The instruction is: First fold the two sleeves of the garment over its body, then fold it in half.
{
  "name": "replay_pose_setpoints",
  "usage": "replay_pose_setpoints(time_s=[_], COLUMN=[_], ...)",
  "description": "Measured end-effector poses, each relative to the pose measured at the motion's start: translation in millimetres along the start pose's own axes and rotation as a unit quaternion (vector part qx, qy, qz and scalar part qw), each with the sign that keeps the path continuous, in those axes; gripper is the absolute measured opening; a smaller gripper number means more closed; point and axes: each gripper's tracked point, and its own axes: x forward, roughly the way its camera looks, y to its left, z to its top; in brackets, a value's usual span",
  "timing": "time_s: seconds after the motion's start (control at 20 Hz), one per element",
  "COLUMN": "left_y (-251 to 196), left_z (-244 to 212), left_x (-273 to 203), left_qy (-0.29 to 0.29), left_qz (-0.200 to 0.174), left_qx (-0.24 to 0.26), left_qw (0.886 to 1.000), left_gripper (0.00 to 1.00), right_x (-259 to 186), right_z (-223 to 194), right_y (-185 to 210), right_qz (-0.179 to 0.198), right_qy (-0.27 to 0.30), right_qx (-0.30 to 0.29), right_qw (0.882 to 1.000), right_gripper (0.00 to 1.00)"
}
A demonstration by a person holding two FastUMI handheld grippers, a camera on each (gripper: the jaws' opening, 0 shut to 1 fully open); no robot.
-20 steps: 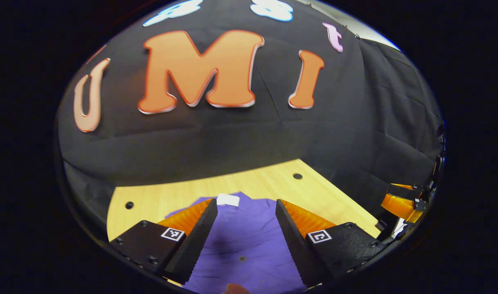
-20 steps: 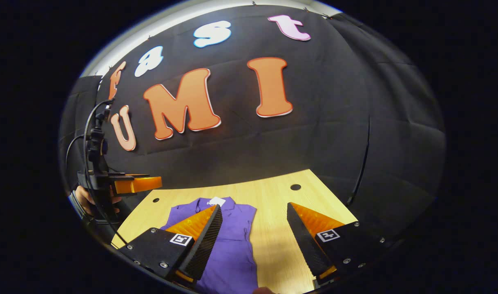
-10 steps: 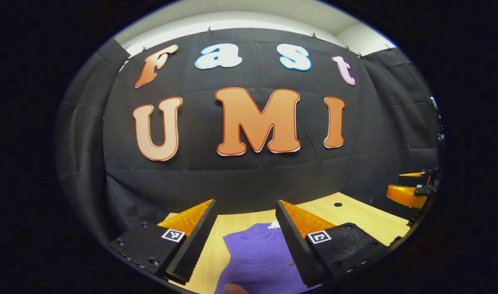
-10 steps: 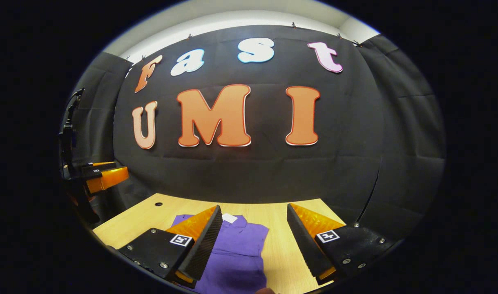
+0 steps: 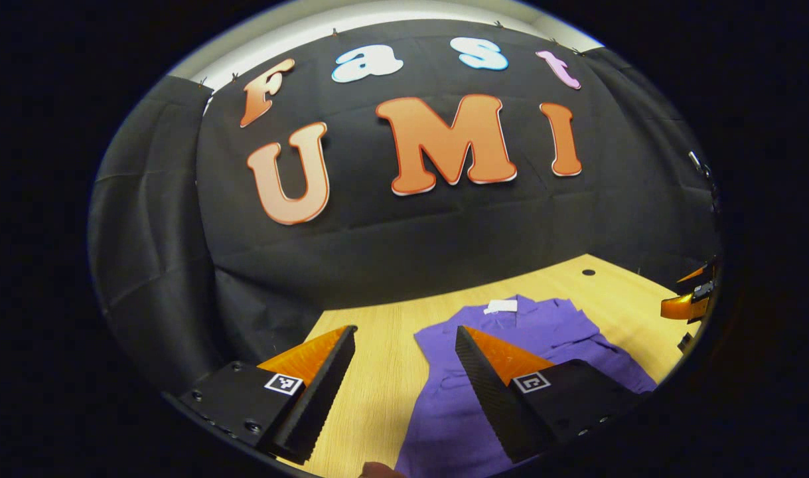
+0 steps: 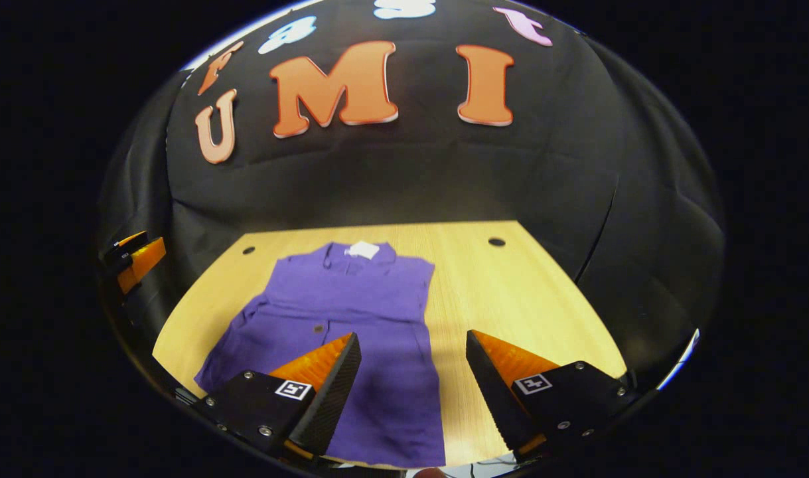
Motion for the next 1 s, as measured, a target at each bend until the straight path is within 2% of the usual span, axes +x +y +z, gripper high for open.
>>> replay_pose_setpoints(time_s=[0.2, 0.4, 0.45, 0.5, 0.6, 0.8, 1.0], left_y=[-4.8, -6.1, -3.1, 0.0, -2.1, -13.6, -12.1], left_z=[-67.7, -135.2, -146.6, -157.8, -185.7, -248.3, -292.8], left_x=[0.5, -10.1, -14.2, -18.5, -30.8, -48.1, -41.5], left_qy=[0.092, 0.199, 0.219, 0.232, 0.279, 0.377, 0.436], left_qz=[-0.016, -0.037, -0.038, -0.035, -0.044, -0.069, -0.064], left_qx=[-0.004, -0.023, -0.016, -0.007, -0.002, -0.037, -0.04], left_qw=[0.996, 0.979, 0.975, 0.972, 0.959, 0.923, 0.897], left_gripper=[0.99, 0.99, 0.96, 0.99, 0.99, 1.0, 1.0], right_x=[-2.2, -7.7, -9.5, -11.5, -17.1, -23.0, -24.2], right_z=[-76.7, -131.0, -138.9, -146.1, -163.6, -192.6, -208.0], right_y=[8.7, -1.5, -6.6, -10.6, -11.8, -11.0, -15.3], right_qz=[0.027, 0.015, 0.008, 0.004, 0.002, 0.004, -0.002], right_qy=[0.12, 0.188, 0.196, 0.209, 0.235, 0.277, 0.294], right_qx=[0.027, 0.035, 0.024, 0.013, 0.002, 0.009, -0.011], right_qw=[0.992, 0.981, 0.98, 0.978, 0.972, 0.961, 0.956], right_gripper=[0.95, 0.95, 0.95, 0.95, 0.95, 0.96, 0.96])
